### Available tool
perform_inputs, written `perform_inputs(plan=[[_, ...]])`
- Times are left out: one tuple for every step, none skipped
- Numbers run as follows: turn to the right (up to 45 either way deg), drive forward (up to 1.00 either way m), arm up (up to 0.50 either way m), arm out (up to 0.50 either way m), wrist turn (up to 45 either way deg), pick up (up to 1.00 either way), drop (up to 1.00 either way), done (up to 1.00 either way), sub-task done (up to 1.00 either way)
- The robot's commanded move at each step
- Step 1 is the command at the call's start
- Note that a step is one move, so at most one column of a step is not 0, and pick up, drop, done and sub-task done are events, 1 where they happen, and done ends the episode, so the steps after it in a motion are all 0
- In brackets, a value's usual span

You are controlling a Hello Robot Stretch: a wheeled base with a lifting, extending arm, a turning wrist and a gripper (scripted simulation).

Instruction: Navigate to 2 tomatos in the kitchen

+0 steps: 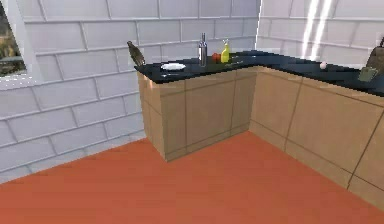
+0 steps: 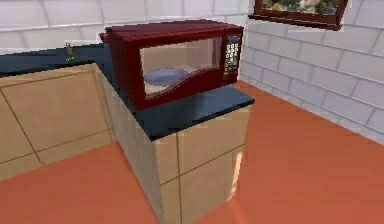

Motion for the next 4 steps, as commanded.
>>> perform_inputs(plan=[[9.0,0.0,0.0,0.0,0.0,0.0,0.0,0.0,0.0],[0.0,0.45,0.0,0.0,0.0,0.0,0.0,0.0,0.0],[9.0,0.0,0.0,0.0,0.0,0.0,0.0,0.0,0.0],[0.0,1.0,0.0,0.0,0.0,0.0,0.0,0.0,0.0]])
